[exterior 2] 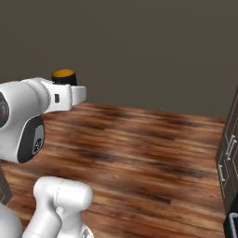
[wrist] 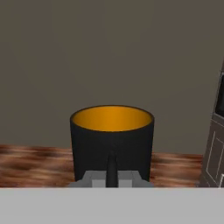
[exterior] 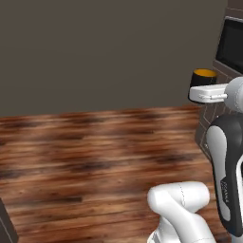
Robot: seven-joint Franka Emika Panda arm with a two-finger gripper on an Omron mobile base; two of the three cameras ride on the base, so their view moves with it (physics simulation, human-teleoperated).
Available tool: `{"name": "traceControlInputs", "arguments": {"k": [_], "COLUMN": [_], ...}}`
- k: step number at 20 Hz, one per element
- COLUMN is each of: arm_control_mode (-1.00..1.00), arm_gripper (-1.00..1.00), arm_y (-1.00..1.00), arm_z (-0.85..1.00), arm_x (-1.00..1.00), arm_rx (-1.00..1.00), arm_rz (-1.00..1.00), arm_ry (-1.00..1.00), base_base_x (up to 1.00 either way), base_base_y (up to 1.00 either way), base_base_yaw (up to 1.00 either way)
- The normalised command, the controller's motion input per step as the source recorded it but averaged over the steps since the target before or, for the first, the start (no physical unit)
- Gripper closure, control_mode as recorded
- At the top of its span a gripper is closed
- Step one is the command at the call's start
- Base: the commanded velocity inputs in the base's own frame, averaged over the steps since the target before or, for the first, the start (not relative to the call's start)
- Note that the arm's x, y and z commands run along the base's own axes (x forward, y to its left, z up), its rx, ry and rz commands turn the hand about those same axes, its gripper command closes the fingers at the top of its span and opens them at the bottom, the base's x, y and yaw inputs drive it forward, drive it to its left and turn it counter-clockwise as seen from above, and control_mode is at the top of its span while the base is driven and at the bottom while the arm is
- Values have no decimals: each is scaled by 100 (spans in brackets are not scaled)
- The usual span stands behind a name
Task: There is a tray on the dining counter. Grab the cup, mug, and pitcher and place them on the tray. The pitcher may be placed next to the tray if it cannot fit the tray.
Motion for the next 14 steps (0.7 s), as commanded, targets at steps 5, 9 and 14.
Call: {"name": "traceControlInputs", "arguments": {"k": [5,9,14], "arm_control_mode": [100,100,100], "arm_gripper": [100,100,100], "arm_y": [0,0,0], "arm_z": [0,0,0], "arm_x": [0,0,0], "arm_rx": [0,0,0], "arm_rz": [0,0,0], "arm_ry": [0,0,0], "base_base_x": [100,100,100], "base_base_y": [1,2,0], "base_base_yaw": [13,31,45]}}
